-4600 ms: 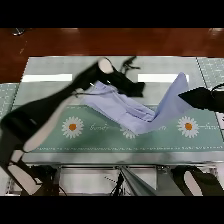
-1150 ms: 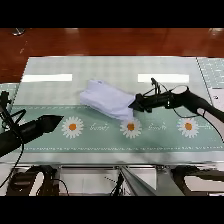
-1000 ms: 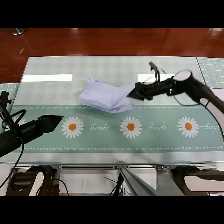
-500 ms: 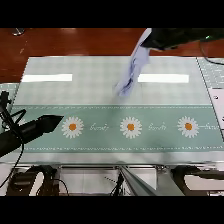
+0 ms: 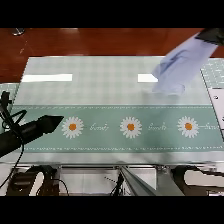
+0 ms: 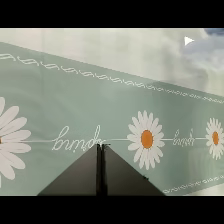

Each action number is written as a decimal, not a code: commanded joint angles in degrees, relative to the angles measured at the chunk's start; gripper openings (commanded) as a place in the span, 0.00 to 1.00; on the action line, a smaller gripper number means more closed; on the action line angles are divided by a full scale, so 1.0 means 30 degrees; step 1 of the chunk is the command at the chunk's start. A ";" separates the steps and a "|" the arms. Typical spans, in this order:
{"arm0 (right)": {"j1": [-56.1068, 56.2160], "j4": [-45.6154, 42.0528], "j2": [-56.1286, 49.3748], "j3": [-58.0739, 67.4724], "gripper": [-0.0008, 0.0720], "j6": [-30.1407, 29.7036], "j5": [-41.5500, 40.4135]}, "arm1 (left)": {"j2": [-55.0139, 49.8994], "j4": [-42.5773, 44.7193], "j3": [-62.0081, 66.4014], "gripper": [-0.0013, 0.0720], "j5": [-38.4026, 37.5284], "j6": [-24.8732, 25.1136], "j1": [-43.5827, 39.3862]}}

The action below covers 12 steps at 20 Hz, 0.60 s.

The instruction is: Fold the shirts.

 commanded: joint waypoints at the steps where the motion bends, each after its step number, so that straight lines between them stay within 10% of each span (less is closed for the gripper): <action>1: -0.3096 -0.0015 0.0787 0.0117 0.04 0.0590 0.2280 | 0.0022 0.0007 -0.0007 0.04 -0.0015 0.0197 0.0022; 12: -1.1205 -0.6972 0.7577 -0.7140 0.04 0.0066 0.4969 | 0.0022 0.0000 -0.0007 0.04 0.0721 0.1217 0.0022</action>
